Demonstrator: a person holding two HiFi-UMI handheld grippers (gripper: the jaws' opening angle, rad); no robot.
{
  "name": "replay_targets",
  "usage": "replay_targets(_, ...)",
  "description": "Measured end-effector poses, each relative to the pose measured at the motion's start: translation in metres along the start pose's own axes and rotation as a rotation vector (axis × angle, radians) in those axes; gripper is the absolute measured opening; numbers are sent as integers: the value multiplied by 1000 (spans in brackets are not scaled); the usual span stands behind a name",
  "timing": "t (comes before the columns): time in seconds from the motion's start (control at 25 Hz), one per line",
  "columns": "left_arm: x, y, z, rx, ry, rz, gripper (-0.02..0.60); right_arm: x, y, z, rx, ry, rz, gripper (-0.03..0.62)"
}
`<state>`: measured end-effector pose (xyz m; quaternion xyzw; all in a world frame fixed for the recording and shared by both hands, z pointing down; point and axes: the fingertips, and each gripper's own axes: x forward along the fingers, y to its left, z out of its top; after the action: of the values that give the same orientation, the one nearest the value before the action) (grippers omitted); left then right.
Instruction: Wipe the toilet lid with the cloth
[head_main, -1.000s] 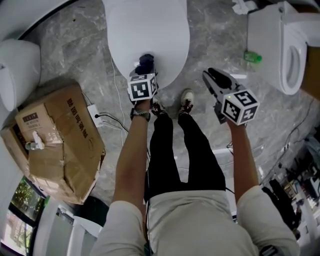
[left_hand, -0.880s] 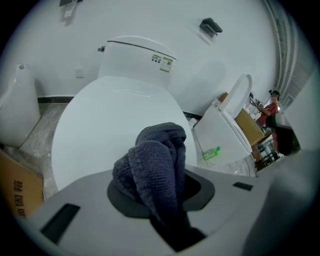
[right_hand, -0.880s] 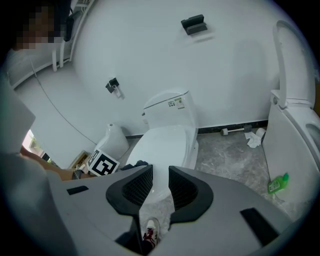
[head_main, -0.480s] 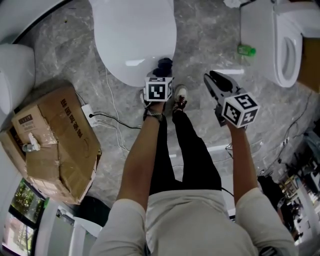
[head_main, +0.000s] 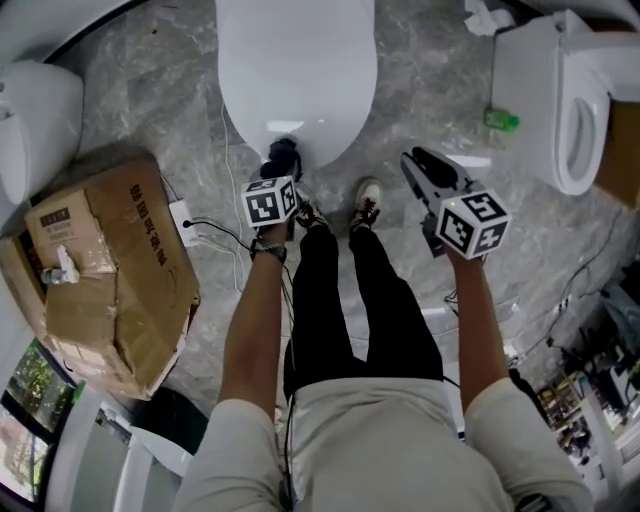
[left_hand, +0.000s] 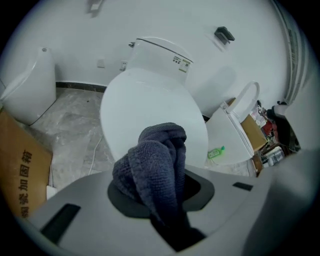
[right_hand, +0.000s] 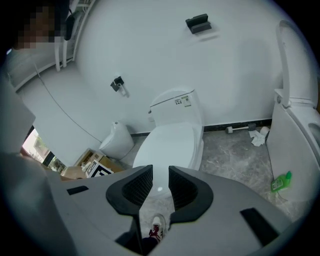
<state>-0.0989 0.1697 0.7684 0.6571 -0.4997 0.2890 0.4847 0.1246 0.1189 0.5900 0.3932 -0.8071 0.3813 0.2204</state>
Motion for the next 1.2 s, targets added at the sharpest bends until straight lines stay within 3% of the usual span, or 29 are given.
replay_targets(0.12,-13,34,1,-4,9,51,104,4,13,14,-16,-9,27,115)
replay_targets(0.24,-27,54,7,-29,-8,51,104,4,26,28,-31,-18,45,115)
replay_targets(0.36,-47,61,16,-59,-39,47,104,-1,37,42,-54,-23,55,115)
replay_targets(0.48,-70,57,34,-42,-71,61,104,-10,45,62,-73,-45,60,115)
replay_targets(0.72,-120,22,89,44,-184,58,104,-27,62,105,-103,-87,89,114)
replay_targets(0.92,-161,-30,141,130,-279,34,104,-49,75,142,-176,-132,86,59)
replay_targets(1.2,-225,-93,224,274,-419,0,104,-85,100,204,-356,-227,38,41)
